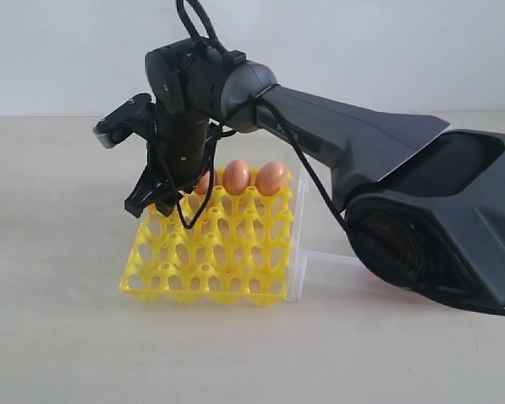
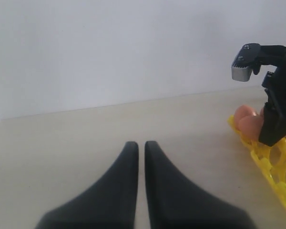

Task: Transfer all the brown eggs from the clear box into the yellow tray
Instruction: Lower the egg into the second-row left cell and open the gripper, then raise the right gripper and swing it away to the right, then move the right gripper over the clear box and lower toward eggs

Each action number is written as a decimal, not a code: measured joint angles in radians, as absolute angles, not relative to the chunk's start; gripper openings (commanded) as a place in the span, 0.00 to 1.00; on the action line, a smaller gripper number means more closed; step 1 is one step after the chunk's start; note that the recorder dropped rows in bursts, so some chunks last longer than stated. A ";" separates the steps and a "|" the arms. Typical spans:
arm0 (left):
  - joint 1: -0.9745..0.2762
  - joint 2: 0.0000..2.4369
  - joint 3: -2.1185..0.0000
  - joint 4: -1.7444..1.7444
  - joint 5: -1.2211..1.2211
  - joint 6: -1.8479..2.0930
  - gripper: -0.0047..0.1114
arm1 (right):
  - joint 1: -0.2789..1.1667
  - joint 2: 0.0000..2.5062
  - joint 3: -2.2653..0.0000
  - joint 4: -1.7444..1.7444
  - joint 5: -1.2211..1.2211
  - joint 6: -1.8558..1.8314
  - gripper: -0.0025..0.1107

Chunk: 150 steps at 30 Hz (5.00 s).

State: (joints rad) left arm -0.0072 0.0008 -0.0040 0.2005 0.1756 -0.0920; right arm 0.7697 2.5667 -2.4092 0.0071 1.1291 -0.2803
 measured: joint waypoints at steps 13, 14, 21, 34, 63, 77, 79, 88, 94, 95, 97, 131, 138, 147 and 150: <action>-0.007 0.001 -0.004 0.201 0.176 -0.092 0.07 | 0.769 2.631 -2.420 0.069 1.185 -0.235 0.60; -0.007 0.001 -0.004 0.201 0.176 -0.092 0.07 | 0.769 2.629 -2.420 0.057 1.185 -0.226 0.60; -0.007 0.001 -0.004 0.201 0.176 -0.092 0.07 | 0.769 2.603 -2.406 0.022 1.201 -0.218 0.60; -0.007 0.001 -0.004 0.201 0.176 -0.092 0.07 | 0.769 2.421 -2.402 -0.012 1.217 -0.203 0.52; -0.007 0.001 -0.004 0.201 0.176 -0.092 0.07 | 0.769 2.216 -2.402 -0.301 0.896 -0.352 0.02; -0.007 0.001 -0.004 0.201 0.176 -0.092 0.07 | 0.827 2.117 -2.103 0.094 0.943 -0.457 0.02; -0.007 0.001 -0.004 0.201 0.176 -0.092 0.07 | 0.859 2.050 -2.044 0.063 0.893 -0.460 0.02; -0.007 0.001 -0.004 0.201 0.176 -0.092 0.07 | 0.919 1.686 -1.743 -0.434 0.660 -0.149 0.02; -0.007 0.001 -0.004 0.201 0.176 -0.092 0.07 | 0.919 1.441 -1.348 -0.988 0.600 0.370 0.02; -0.007 0.001 -0.004 0.201 0.176 -0.092 0.07 | 0.915 1.413 -1.289 -1.142 0.598 0.490 0.02; -0.007 0.001 -0.004 0.201 0.176 -0.092 0.07 | 0.889 1.354 -1.154 -1.458 0.603 0.857 0.02; -0.007 0.001 -0.004 0.201 0.176 -0.092 0.07 | 0.102 1.676 -0.911 -1.737 -0.287 1.644 0.03; -0.007 0.001 -0.004 0.201 0.176 -0.092 0.07 | 0.101 1.690 -0.971 -1.741 -0.280 1.809 0.38; -0.007 0.001 -0.004 0.201 0.176 -0.092 0.07 | 0.101 1.690 -0.980 -1.743 -0.290 1.683 0.02; -0.007 0.001 -0.004 0.201 0.176 -0.092 0.07 | 0.153 1.690 -0.984 -1.743 -0.328 1.417 0.02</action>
